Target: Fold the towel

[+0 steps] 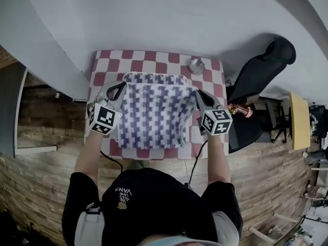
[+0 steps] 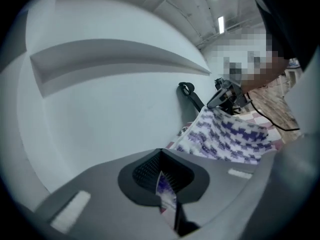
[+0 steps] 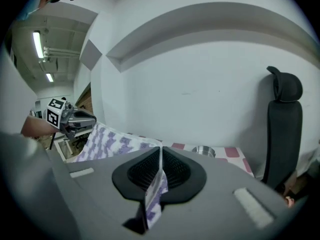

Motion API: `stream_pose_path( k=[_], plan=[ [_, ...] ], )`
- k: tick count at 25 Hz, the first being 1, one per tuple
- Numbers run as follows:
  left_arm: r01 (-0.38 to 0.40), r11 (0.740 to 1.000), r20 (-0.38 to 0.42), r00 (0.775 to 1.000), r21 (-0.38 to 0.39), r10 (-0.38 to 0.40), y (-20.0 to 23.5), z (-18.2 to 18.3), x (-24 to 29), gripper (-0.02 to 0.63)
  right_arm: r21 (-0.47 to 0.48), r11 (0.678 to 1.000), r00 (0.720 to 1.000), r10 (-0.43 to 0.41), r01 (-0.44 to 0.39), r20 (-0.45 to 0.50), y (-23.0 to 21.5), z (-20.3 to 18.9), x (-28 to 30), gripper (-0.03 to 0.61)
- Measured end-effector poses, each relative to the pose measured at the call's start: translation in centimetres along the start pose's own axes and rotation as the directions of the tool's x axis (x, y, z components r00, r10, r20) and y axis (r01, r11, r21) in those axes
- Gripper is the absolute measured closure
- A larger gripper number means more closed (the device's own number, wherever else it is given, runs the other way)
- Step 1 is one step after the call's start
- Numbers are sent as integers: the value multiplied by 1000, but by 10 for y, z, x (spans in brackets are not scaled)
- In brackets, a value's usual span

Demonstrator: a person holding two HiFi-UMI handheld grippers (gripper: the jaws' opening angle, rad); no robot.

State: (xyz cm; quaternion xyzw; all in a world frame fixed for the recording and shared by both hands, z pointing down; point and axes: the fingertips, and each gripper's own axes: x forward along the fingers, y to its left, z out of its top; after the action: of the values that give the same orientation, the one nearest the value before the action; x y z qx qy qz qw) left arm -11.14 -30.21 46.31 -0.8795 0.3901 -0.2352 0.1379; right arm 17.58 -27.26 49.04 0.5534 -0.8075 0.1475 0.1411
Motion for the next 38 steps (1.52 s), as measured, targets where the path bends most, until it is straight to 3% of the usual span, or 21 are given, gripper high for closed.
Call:
stream_pose_path(
  k=[6, 11, 13, 16, 20, 25, 28, 34, 38],
  plan=[
    [-18, 998, -64, 998, -62, 14, 16, -43, 63, 612, 28, 999, 995, -43, 46, -87, -26, -20, 64, 557],
    [-20, 984, -131, 991, -176, -3, 14, -87, 111, 611, 62, 990, 982, -119, 129, -148, -53, -35, 99, 552],
    [-56, 973, -193, 981, -222, 13, 18, -114, 125, 611, 73, 980, 966, -170, 187, -195, -65, -46, 110, 470],
    [-111, 958, -270, 962, -265, 37, 25, -144, 126, 606, 114, 968, 954, -195, 225, -226, -72, -61, 113, 422],
    [-127, 954, -275, 960, -271, 50, 31, -150, 104, 606, 166, 959, 956, -189, 228, -224, -71, -73, 93, 422],
    [-60, 930, -238, 971, -363, -30, 9, -157, 43, 599, 253, 959, 977, -77, 127, -197, -46, -89, 43, 422],
    [-11, 895, -212, 973, -446, -94, -20, -162, -4, 497, 274, 962, 980, 51, 4, -193, -22, -107, 7, 422],
    [74, 803, -160, 965, -591, -206, -87, -168, -78, 437, 303, 938, 952, 234, -168, -199, 18, -152, -58, 420],
    [164, 773, -104, 953, -613, -284, -134, -161, -108, 409, 307, 920, 929, 312, -244, -197, 44, -179, -89, 402]
  ],
)
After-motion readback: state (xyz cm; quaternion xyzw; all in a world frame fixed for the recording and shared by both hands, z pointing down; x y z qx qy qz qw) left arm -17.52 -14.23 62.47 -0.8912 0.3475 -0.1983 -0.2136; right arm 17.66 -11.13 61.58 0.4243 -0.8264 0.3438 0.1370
